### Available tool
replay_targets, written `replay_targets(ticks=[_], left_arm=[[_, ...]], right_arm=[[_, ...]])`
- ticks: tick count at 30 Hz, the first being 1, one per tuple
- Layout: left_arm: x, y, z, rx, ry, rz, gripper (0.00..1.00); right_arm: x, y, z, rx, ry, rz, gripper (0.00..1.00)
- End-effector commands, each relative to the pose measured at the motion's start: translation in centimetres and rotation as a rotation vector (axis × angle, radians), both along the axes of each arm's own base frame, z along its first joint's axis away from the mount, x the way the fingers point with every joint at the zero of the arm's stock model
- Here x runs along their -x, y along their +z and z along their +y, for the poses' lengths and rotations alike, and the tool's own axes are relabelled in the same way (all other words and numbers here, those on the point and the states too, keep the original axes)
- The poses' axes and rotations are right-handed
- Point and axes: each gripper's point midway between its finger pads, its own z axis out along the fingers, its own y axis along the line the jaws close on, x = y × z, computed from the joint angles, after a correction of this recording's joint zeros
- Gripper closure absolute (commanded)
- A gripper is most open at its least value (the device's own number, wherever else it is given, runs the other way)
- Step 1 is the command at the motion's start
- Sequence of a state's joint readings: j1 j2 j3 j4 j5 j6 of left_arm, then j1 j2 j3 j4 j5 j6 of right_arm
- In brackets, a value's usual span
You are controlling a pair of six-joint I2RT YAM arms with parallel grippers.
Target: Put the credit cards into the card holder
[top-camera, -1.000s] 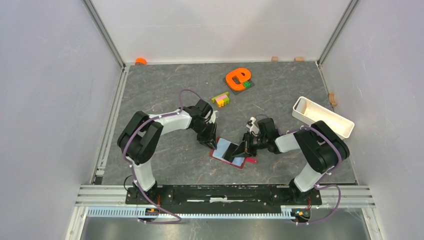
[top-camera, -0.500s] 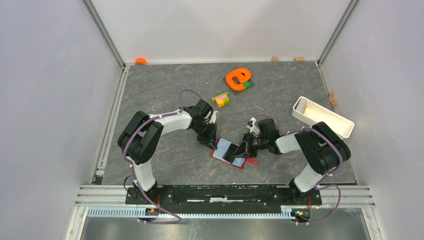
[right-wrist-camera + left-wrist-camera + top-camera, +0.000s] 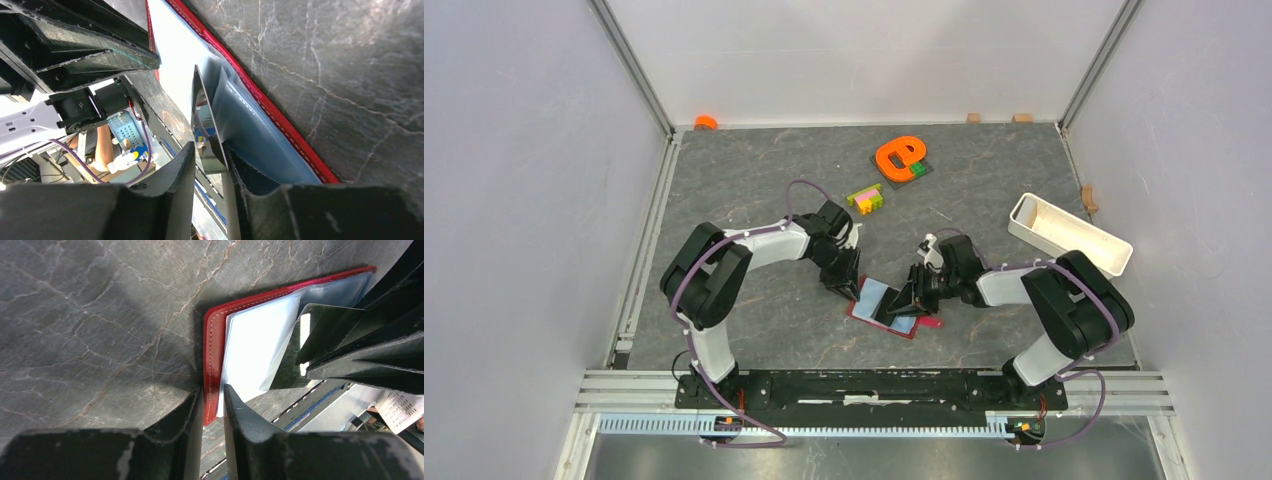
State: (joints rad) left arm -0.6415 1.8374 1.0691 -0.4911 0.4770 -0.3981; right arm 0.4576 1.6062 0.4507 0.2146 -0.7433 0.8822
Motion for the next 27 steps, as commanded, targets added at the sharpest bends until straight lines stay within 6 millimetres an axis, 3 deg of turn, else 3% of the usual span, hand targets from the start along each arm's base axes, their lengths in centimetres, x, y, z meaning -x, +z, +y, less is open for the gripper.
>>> replay_targets(ticks=[1,13,21,27], left_arm=[[-0.1,0.1,-0.6,0.008,-0.009,-0.008,0.73],[-0.1,0.2,-0.6,0.012,-0.01,-0.01,0.73],[0.1,0.2,-0.7,0.014,-0.017,-0.007,0.73],[0.3,0.1,-0.8,0.012,-0.019,-0.005,0.73]], right_arm=[[2.0,-4.5,-3.9,0.253,-0.04,0.048,0.67],[0.5,-3.6,-4.8,0.31,-0.1,-0.043,0.61],[-0.4,-3.0,-4.2,0.248,-0.169,-0.073,0.79],[-0.6,-2.5,-3.6,0.193,-0.213,-0.067,0.84]])
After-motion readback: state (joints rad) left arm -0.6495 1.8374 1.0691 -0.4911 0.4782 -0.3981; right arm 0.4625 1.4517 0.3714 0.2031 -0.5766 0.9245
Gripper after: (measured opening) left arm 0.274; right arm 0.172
